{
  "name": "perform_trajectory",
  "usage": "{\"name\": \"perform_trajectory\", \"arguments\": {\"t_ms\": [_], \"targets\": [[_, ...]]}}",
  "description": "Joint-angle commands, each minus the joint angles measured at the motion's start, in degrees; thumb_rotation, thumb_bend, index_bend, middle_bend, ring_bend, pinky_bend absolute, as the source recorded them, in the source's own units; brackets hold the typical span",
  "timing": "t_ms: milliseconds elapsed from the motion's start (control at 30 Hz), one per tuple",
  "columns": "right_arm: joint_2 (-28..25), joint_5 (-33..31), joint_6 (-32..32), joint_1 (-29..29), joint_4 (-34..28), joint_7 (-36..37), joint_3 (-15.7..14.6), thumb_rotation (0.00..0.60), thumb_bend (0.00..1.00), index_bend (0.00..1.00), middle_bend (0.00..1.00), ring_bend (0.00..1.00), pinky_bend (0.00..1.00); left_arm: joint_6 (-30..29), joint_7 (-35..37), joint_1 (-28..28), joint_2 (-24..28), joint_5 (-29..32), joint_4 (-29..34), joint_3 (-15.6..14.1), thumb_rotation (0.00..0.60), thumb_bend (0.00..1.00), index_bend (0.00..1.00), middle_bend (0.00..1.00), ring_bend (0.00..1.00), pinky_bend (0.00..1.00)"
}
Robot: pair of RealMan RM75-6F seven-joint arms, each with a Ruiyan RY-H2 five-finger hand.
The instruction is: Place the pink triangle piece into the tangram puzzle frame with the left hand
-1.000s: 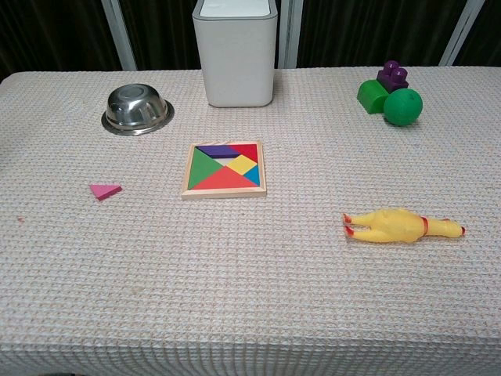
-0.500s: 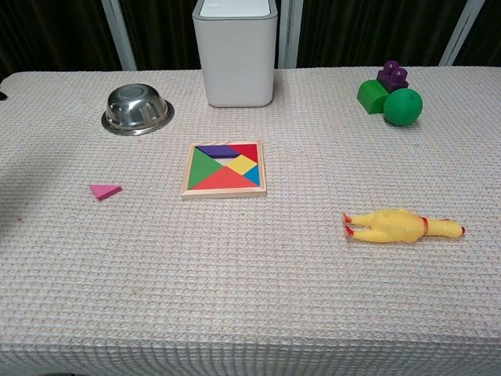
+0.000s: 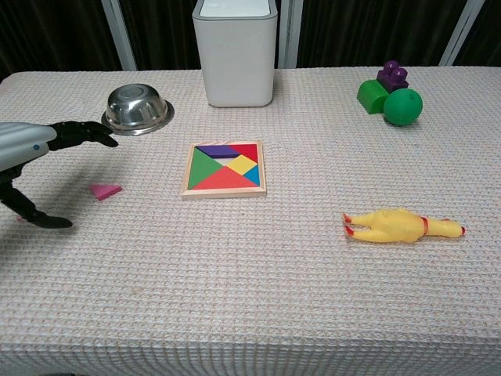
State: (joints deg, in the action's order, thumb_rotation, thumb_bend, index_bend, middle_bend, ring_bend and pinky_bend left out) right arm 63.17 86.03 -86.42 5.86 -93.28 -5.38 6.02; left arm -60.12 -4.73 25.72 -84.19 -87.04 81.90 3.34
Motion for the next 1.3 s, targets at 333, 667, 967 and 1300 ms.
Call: {"name": "perform_trajectory", "arguments": {"t_ms": [333, 667, 967, 1300], "targets": [[0.0, -0.9, 0.5, -0.1, 0.7, 0.5, 0.0, 0.6, 0.18, 0.0, 0.0, 0.0, 0.0, 2.5, 1.1, 3.0, -3.4, 3.3, -3.8, 1.2, 0.6, 0.15, 0.22, 0.04, 0.0, 0.13], [0.1, -1.2, 0.5, -0.2, 1.2, 1.0, -0.1, 0.6, 0.18, 0.0, 0.0, 0.0, 0.0, 3.2, -2.4, 3.6, -3.7, 6.6, -4.1, 1.2, 0.6, 0.31, 0.32, 0.05, 0.0, 0.13], [0.3, -1.3, 0.7, -0.1, 1.5, 1.1, -0.1, 0.6, 0.18, 0.0, 0.0, 0.0, 0.0, 5.1, -4.5, 4.0, -2.3, 10.1, -1.7, 0.9, 0.6, 0.31, 0.34, 0.05, 0.0, 0.13], [0.5, -1.6, 1.0, -0.1, 1.7, 1.1, -0.1, 0.6, 0.18, 0.0, 0.0, 0.0, 0.0, 5.3, -4.0, 4.3, -1.8, 11.7, 0.1, 1.0, 0.6, 0.31, 0.37, 0.06, 0.0, 0.13]]}}
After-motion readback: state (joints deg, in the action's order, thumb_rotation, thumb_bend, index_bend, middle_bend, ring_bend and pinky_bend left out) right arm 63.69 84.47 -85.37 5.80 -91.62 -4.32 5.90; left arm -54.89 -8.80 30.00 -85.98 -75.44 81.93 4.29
